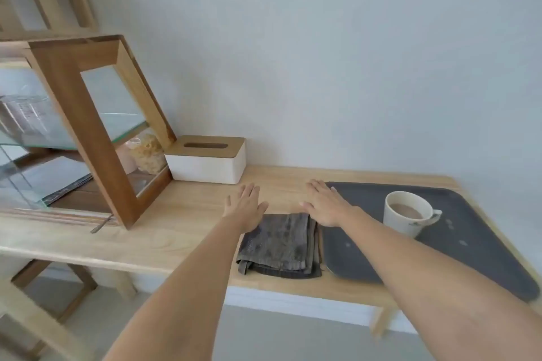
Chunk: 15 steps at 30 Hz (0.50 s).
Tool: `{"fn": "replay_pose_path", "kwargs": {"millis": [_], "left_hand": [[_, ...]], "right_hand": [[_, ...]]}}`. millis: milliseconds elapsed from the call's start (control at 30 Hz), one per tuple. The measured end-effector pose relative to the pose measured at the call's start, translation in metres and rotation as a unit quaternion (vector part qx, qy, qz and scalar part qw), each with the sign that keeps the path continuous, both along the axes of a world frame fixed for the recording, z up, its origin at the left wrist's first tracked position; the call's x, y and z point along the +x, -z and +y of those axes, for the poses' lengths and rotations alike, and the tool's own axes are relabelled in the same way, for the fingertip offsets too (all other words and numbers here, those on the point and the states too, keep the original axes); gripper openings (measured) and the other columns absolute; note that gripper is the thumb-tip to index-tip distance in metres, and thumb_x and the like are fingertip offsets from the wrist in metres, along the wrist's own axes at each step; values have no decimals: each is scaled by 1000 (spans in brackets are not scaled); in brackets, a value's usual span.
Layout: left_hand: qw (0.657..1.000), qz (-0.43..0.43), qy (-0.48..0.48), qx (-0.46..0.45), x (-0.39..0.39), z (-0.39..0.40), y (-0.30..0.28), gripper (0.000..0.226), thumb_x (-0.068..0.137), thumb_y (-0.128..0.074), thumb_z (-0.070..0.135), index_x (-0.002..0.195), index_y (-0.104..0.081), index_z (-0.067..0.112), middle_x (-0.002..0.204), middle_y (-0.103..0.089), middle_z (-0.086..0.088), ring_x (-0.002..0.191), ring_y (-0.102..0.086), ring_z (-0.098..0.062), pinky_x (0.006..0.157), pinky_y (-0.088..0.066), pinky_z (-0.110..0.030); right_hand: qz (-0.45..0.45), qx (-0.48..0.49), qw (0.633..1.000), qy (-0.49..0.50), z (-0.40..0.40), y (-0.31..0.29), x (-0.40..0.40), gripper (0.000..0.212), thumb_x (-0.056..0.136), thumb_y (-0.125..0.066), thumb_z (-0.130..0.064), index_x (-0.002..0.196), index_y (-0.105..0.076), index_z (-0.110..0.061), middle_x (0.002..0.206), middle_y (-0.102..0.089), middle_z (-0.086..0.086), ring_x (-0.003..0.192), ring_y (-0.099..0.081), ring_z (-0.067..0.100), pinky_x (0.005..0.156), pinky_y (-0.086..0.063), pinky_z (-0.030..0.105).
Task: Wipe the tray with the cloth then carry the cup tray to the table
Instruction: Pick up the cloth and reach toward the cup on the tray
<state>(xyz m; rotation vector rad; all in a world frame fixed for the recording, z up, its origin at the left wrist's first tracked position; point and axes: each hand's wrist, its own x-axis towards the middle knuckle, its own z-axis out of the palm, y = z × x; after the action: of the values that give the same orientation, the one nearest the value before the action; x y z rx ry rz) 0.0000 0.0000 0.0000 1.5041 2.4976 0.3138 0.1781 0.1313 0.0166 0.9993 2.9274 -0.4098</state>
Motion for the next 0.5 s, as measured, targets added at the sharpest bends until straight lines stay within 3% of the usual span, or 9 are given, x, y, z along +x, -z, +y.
{"fn": "replay_pose_path", "kwargs": {"millis": [67, 200, 267, 300, 367, 433, 500], "left_hand": [[1000, -17, 2, -11, -2, 1, 8, 59, 101, -25, 42, 152, -14, 15, 163, -4, -1, 150, 2, -20, 117, -5, -55], [998, -57, 22, -13, -4, -2, 31, 52, 99, -32, 46, 144, -35, 21, 160, -17, -1, 149, -8, -22, 117, -9, -56], [997, -70, 35, 27, -5, -5, 37, 39, 97, -39, 44, 129, -47, 24, 145, -41, -1, 137, -33, -23, 113, -19, -56], [995, -73, 39, 61, -5, -7, 41, 27, 96, -43, 41, 117, -50, 25, 128, -51, 1, 121, -45, -21, 109, -26, -53], [988, -77, 49, 126, -3, -11, 45, 8, 93, -51, 33, 95, -48, 26, 99, -56, 4, 95, -53, -20, 96, -37, -46], [979, -96, 58, 169, 1, -14, 44, 12, 92, -56, 23, 86, -46, 22, 86, -58, 2, 83, -55, -22, 80, -44, -40], [970, -127, 48, 199, 7, -19, 36, 12, 92, -57, 20, 85, -48, 18, 78, -59, 0, 75, -56, -18, 68, -44, -32]], "right_hand": [[-24, -10, 1000, -4, -5, 11, -4, 66, 100, -28, -44, 151, -11, -5, 162, 1, 12, 149, 6, 25, 120, -5, 49], [-44, -18, 999, -8, -13, 29, -5, 57, 97, -35, -47, 133, -47, -4, 160, -10, 14, 149, 2, 28, 120, -6, 53], [4, -22, 1000, -6, -16, 29, -2, 53, 96, -42, -45, 129, -51, -5, 156, -25, 15, 148, -6, 29, 119, -10, 53], [36, -21, 999, -6, -19, 29, 0, 49, 95, -46, -42, 127, -51, -5, 150, -35, 14, 146, -14, 29, 118, -14, 51], [106, -14, 994, -10, -25, 30, 3, 36, 94, -52, -33, 117, -55, -6, 129, -52, 11, 132, -35, 28, 113, -26, 47], [158, -26, 987, -10, -30, 29, 4, 23, 93, -55, -27, 103, -55, -7, 107, -56, 9, 108, -47, 26, 96, -40, 40], [197, -70, 978, -3, -34, 27, 8, 21, 93, -55, -26, 98, -52, -6, 89, -55, 6, 86, -52, 23, 76, -43, 34]]}}
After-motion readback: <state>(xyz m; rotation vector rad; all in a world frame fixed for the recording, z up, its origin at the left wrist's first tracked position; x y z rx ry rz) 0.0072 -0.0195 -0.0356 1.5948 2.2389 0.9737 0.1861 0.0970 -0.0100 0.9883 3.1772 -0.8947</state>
